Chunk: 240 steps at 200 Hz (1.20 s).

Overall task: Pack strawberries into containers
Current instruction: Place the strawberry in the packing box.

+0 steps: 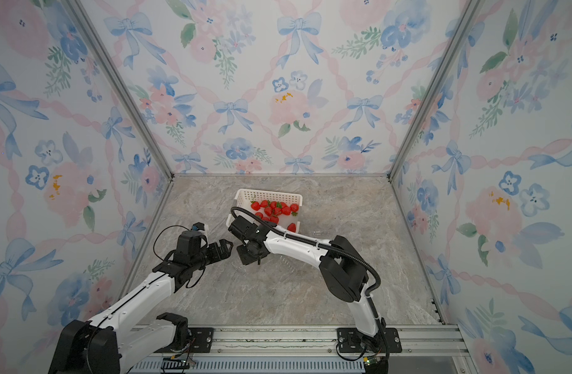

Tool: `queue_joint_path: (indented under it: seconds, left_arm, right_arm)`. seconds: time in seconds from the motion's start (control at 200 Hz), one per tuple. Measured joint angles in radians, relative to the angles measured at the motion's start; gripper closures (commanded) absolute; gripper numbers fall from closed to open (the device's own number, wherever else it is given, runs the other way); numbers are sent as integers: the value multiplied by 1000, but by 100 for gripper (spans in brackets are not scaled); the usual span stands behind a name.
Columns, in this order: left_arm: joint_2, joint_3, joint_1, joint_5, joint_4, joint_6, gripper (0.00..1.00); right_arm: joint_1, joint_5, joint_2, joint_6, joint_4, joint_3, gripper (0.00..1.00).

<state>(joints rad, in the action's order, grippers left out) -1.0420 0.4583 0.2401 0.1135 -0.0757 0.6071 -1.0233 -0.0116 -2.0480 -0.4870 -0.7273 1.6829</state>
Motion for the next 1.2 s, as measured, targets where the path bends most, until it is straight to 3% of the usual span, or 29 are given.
queue_joint_path:
  seconds: [0.31, 0.57, 0.73, 1.025, 1.2]
  left_arm:
    - [24, -8, 0, 0, 0, 8, 2]
    - [34, -19, 0, 0, -1, 8, 2]
    - [34, -20, 0, 0, -1, 16, 2]
    - [62, -23, 0, 0, -1, 26, 3]
    - [75, -19, 12, 1, -1, 26, 2]
  right_arm:
    - [-1, 16, -69, -3, 6, -1, 65]
    - [-2, 20, -82, -14, 7, -3, 38]
    - [-2, 20, -82, -12, 7, -5, 30]
    - [-2, 4, -73, 2, 2, -6, 28]
    - [13, -10, 24, 16, -11, -7, 27]
